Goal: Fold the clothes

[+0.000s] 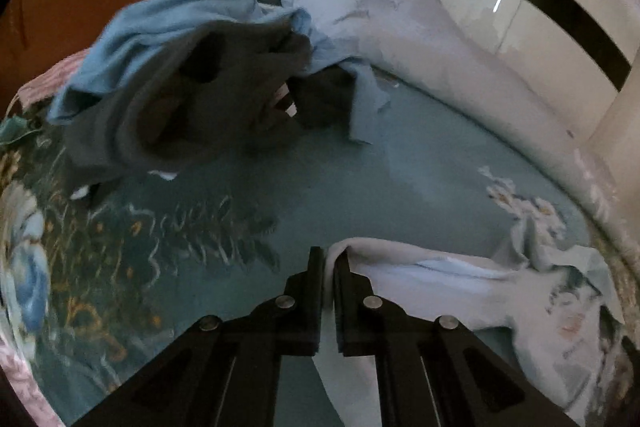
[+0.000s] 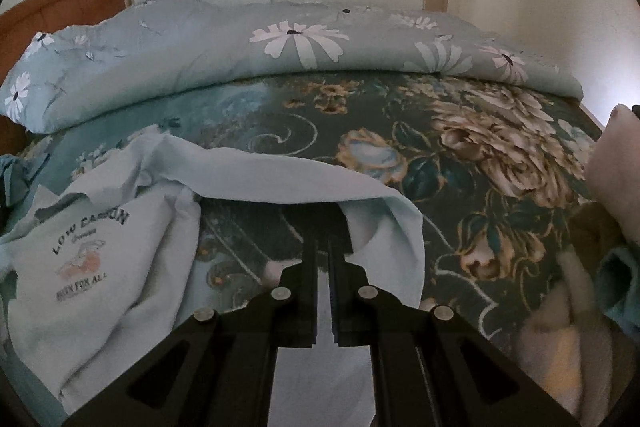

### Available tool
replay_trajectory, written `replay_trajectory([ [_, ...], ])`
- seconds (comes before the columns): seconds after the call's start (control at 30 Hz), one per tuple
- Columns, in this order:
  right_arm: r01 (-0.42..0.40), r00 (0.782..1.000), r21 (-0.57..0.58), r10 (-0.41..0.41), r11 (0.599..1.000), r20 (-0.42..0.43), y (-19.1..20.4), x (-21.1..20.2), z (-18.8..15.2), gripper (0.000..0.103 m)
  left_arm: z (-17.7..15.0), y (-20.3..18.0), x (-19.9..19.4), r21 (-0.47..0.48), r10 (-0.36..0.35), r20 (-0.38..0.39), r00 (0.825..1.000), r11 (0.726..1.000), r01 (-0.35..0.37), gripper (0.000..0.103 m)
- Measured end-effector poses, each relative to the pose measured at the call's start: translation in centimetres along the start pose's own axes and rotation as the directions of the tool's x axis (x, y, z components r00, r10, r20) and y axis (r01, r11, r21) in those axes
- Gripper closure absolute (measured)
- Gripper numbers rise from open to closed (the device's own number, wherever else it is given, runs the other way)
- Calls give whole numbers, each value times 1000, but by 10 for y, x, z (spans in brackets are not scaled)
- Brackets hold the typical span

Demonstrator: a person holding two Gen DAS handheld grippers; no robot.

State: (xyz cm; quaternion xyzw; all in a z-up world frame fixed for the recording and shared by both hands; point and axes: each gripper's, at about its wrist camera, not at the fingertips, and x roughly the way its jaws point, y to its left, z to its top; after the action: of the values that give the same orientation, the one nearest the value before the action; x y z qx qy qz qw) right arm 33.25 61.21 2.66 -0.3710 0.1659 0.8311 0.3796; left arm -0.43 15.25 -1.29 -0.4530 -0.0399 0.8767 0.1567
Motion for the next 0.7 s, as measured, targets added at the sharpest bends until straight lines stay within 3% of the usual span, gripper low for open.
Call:
replay_trajectory([
  [0.23,6,1000,-27,-6,1000,-12,8,-8,-1,98,3,-7,23,38,-6,-51,999,999,8,96],
  [0.3,1,1000,-42,-1,999,-9,11,-12,-1,97,-1,-8,18,38,-21,-49,999,999,23,90],
  [0.33,-1,1000,-52,1,999,-5,14,-15,-1,97,-4,-8,15,40,-19,-58,998,999,21,74],
  [0.37,-4,1000,-64,4,998,2,16,-19,-1,92,-6,-8,9,37,-25,-56,998,999,27,55],
  [0.47,-22,999,-86,26,996,45,22,-35,-1,56,-15,-9,-15,14,-70,-13,997,997,70,43],
  [0.5,-31,997,-85,37,996,66,23,-43,-2,49,-20,-12,-25,12,-90,4,996,996,90,40],
  [0.6,-87,989,-66,94,994,111,28,-67,-12,39,-40,-31,-55,43,-160,34,986,986,159,33],
  [0.7,-255,965,-73,258,964,45,43,-75,-38,35,-68,-63,-70,124,-246,-9,969,962,245,31],
])
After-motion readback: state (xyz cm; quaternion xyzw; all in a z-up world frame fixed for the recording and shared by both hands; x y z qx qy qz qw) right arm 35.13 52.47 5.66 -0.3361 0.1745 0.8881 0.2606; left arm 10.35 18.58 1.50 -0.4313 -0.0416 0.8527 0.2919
